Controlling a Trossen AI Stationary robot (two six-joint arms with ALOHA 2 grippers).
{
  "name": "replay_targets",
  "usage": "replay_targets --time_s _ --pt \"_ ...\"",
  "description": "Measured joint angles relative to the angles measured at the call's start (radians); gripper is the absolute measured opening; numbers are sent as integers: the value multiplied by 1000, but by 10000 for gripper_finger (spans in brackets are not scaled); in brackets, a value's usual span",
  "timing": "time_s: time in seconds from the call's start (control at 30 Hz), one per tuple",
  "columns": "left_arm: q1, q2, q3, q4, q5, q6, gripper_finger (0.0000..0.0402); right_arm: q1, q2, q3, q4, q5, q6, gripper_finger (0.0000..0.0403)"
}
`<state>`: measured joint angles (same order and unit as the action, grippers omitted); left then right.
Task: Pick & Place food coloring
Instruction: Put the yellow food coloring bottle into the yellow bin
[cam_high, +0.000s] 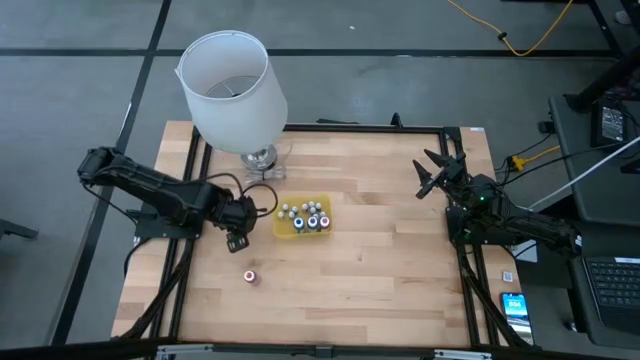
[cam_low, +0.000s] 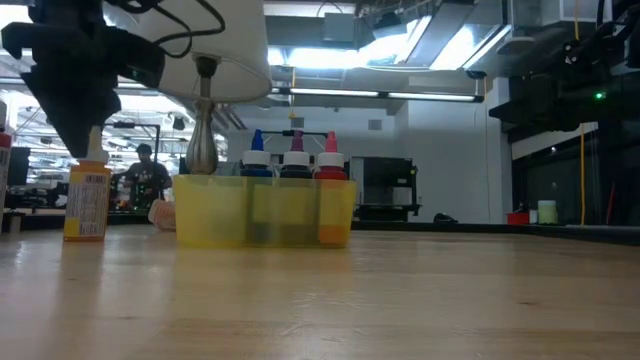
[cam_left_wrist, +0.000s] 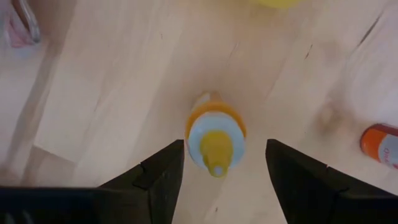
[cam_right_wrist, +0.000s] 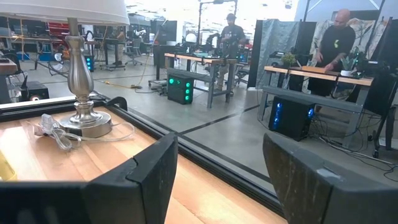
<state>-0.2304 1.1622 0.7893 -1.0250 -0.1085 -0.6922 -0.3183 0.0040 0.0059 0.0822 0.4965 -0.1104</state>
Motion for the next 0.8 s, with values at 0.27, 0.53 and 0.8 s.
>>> replay_targets --time_s 0.27,0.53,0.8 --pt "-13 0 0 11 -32 -1 196 0 0 0 0 0 0 236" --pt "-13 0 0 12 -61 -1 151 0 0 0 0 0 0 236" --pt "-13 0 0 12 -68 -1 112 0 0 0 0 0 0 236"
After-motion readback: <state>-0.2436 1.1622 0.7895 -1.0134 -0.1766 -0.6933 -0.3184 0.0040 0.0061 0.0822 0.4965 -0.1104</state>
